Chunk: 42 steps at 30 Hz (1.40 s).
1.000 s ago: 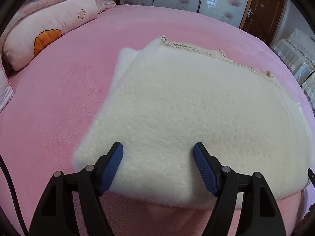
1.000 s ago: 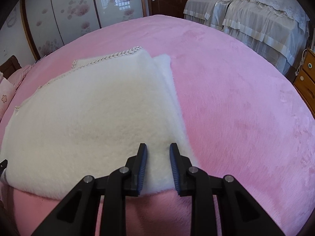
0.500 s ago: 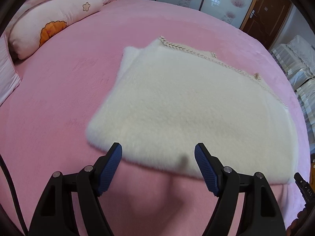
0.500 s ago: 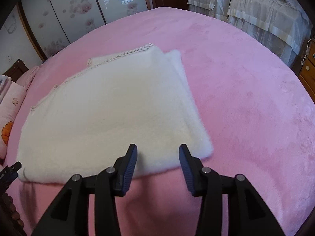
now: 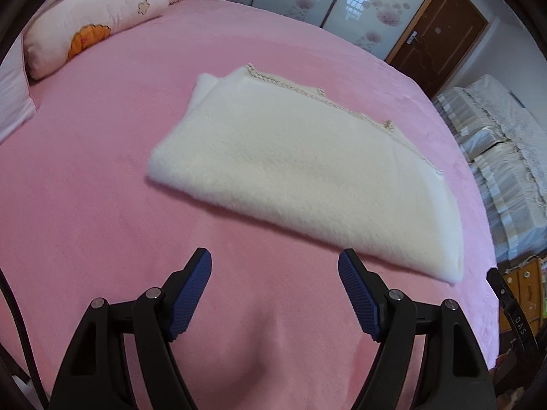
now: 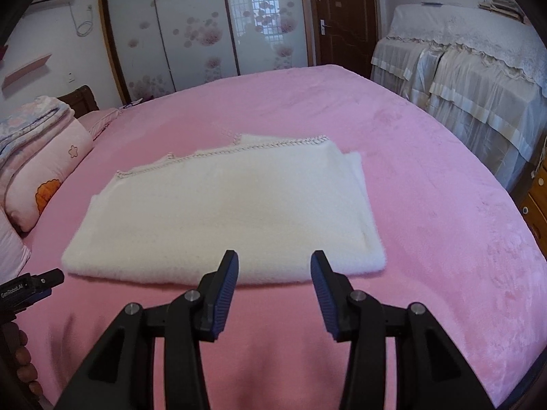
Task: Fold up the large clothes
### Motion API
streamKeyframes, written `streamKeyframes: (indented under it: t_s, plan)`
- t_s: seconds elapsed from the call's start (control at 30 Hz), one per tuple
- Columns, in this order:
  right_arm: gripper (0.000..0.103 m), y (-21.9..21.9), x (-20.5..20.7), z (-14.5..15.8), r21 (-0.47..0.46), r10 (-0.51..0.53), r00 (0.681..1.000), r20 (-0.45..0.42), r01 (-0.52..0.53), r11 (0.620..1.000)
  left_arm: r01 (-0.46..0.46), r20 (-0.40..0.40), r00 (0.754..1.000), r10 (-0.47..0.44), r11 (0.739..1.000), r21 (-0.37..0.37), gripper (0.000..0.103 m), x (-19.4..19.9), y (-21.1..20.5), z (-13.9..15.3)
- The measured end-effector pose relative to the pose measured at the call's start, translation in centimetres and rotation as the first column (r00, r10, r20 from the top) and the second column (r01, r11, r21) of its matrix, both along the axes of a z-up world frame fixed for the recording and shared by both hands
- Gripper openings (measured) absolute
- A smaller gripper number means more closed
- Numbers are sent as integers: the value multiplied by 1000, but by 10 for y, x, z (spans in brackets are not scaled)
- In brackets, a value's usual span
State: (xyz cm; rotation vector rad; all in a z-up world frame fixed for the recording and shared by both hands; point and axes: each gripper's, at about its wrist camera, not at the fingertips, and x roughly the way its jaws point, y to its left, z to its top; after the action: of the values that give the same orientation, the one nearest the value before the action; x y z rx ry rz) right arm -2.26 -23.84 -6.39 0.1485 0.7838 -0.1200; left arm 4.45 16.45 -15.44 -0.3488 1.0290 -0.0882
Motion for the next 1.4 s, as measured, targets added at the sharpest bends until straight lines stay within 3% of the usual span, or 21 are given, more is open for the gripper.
streamKeyframes:
  t_s: [0.17,0.3,0.5,0.87,1.03,1.13,1.2,1.27,1.33,1.4]
  plan:
    - [53,24,-4,-5,17,57,998,10,-57,998,1,-32,999,-7,980,-201,75,-1,7,-31]
    - [53,39,2,-22,34,98,995,-19,-97,995,-33,-30,999,24,925,-378,75,10,21,-63]
    - [53,54,16,-42,32,145,989,-41,-144,989,-86,-9,996,92,878,-471,75,34,31,-99]
    - [53,69,39,-65,29,187,981,-41,-186,982,-101,75,984,160,856,-506,75,108,30,-120]
    - [53,74,48,-71,35,196,980,-36,-195,980,-114,100,978,185,865,-488,74,141,37,-120]
    - [53,76,57,-72,28,199,979,-37,-198,980,-126,117,975,190,900,-416,49,150,30,-115]
    - [52,77,65,-69,9,194,981,-21,-193,981,-118,129,973,191,894,-432,34,151,32,-112]
    - [49,78,75,-65,-26,177,984,-9,-177,984,-113,138,972,190,892,-437,27,152,33,-108]
    - [37,79,93,-62,-51,171,985,-7,-172,984,-108,148,973,178,914,-392,23,150,27,-100]
    - [20,80,113,-60,-68,168,986,6,-167,984,-99,175,971,161,944,-314,21,149,17,-87]
